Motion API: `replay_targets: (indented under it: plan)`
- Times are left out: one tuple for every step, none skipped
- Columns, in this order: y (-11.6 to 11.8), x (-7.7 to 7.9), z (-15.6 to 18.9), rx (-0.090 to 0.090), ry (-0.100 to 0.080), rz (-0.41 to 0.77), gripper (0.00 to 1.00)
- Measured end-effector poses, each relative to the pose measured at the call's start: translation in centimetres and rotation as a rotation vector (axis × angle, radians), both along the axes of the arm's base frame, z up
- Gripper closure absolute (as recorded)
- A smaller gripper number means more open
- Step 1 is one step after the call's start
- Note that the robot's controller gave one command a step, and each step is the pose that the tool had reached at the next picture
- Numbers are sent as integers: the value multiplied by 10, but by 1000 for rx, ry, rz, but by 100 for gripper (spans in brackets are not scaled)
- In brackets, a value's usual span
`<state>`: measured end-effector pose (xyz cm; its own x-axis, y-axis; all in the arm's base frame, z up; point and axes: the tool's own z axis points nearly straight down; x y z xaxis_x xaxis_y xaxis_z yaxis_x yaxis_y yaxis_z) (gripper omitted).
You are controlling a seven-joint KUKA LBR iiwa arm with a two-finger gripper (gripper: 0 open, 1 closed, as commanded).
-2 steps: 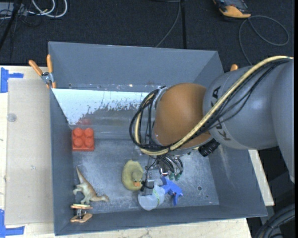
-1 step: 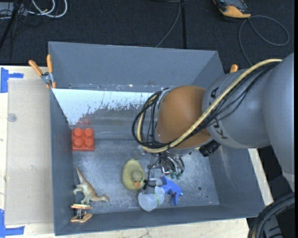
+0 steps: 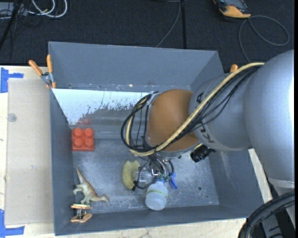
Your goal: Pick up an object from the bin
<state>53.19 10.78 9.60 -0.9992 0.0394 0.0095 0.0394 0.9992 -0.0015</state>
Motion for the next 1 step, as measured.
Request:
replay_targets:
  plan:
    - [5,20,-23,-2,0,37,100]
